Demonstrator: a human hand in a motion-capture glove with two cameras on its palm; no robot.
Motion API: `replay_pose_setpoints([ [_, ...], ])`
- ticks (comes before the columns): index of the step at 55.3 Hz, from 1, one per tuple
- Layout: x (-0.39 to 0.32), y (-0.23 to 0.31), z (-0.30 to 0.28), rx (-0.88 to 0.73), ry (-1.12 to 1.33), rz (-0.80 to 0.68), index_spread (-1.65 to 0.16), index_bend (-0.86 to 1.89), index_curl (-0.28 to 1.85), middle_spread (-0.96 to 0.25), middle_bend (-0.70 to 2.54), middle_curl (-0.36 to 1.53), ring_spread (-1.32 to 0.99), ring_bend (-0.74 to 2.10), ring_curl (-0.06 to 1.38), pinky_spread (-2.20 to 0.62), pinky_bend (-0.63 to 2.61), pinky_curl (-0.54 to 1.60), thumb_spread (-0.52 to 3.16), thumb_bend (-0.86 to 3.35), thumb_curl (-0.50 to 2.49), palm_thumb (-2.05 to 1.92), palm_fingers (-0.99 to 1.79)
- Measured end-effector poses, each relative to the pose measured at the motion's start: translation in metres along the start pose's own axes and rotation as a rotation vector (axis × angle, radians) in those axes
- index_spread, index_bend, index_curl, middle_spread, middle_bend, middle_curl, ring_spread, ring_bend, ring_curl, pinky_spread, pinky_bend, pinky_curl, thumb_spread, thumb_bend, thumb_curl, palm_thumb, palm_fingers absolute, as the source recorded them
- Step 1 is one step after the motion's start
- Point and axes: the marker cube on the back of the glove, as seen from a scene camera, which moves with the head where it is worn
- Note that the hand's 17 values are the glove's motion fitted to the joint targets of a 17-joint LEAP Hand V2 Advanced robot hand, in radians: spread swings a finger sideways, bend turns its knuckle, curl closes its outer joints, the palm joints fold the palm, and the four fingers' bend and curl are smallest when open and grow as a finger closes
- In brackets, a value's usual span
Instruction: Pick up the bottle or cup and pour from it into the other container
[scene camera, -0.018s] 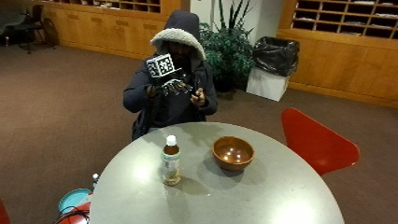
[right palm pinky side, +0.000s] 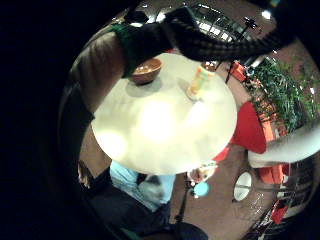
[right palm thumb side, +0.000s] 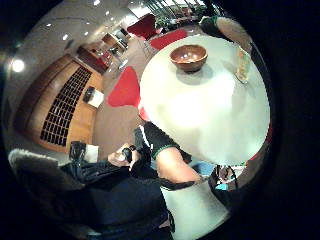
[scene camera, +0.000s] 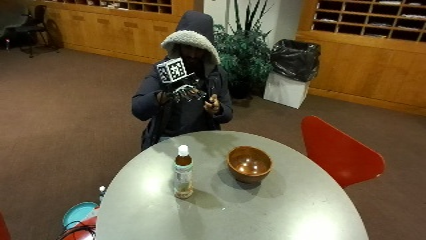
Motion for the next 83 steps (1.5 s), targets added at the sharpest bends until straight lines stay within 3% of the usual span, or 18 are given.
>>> replay_pose_setpoints([
  [2, -0.007, 0.059, -0.019, 0.043, -0.113, 0.030, -0.24, 0.33, 0.15, -0.03, 0.27, 0.10, 0.09, 0.22, 0.07, 0.21, 0.33, 0.11, 0.51, 0.17, 0.10, 0.33, 0.61],
  [4, -0.007, 0.080, -0.027, 0.063, -0.161, 0.042, -0.27, 0.33, 0.18, -0.03, 0.27, 0.13, 0.11, 0.21, 0.10, 0.24, 0.33, 0.14, 0.60, 0.16, 0.11, 0.35, 0.59],
  [15, 0.004, 0.087, -0.032, 0.065, -0.178, 0.067, -0.35, 0.28, 0.27, -0.04, 0.23, 0.20, 0.15, 0.18, 0.15, 0.32, 0.30, 0.21, 0.85, 0.07, 0.18, 0.40, 0.58],
  [31, 0.064, 0.087, -0.035, 0.114, -0.185, 0.135, -0.38, 0.21, 0.32, -0.04, 0.18, 0.25, 0.16, 0.16, 0.16, 0.35, 0.30, 0.27, 0.92, -0.02, 0.25, 0.42, 0.53],
  [37, 0.085, 0.085, -0.035, 0.119, -0.235, 0.443, -0.39, 0.21, 0.33, -0.04, 0.17, 0.26, 0.16, 0.16, 0.16, 0.36, 0.32, 0.29, 0.92, -0.03, 0.27, 0.42, 0.51],
  [42, 0.112, 0.093, -0.030, 0.100, -0.238, 0.271, -0.39, 0.21, 0.34, -0.04, 0.17, 0.26, 0.17, 0.16, 0.16, 0.36, 0.33, 0.30, 0.92, -0.03, 0.28, 0.41, 0.48],
  [47, 0.132, 0.076, -0.022, 0.186, -0.236, 0.512, -0.39, 0.20, 0.35, -0.05, 0.17, 0.27, 0.17, 0.15, 0.15, 0.36, 0.36, 0.32, 0.92, -0.03, 0.29, 0.41, 0.44],
  [53, 0.159, 0.077, -0.008, 0.082, -0.280, 0.375, -0.40, 0.18, 0.35, -0.03, 0.16, 0.26, 0.18, 0.16, 0.14, 0.37, 0.40, 0.34, 0.91, -0.03, 0.29, 0.40, 0.37],
  [60, 0.194, 0.050, 0.027, 0.178, -0.356, 0.322, -0.39, 0.14, 0.33, -0.01, 0.17, 0.26, 0.18, 0.17, 0.14, 0.37, 0.47, 0.36, 0.90, -0.04, 0.30, 0.39, 0.30],
  [65, 0.211, 0.017, 0.058, 0.312, -0.472, 0.466, -0.38, 0.13, 0.31, 0.02, 0.18, 0.27, 0.19, 0.18, 0.15, 0.37, 0.52, 0.37, 0.90, -0.03, 0.31, 0.39, 0.25],
  [69, 0.219, 0.016, 0.084, 0.274, -0.580, 0.326, -0.37, 0.13, 0.29, 0.04, 0.18, 0.27, 0.20, 0.19, 0.16, 0.37, 0.55, 0.38, 0.89, -0.03, 0.31, 0.40, 0.22],
  [83, 0.230, -0.052, 0.148, 0.203, -0.858, 0.418, -0.30, 0.11, 0.25, 0.09, 0.18, 0.28, 0.22, 0.21, 0.19, 0.36, 0.64, 0.39, 0.86, -0.03, 0.33, 0.43, 0.16],
])
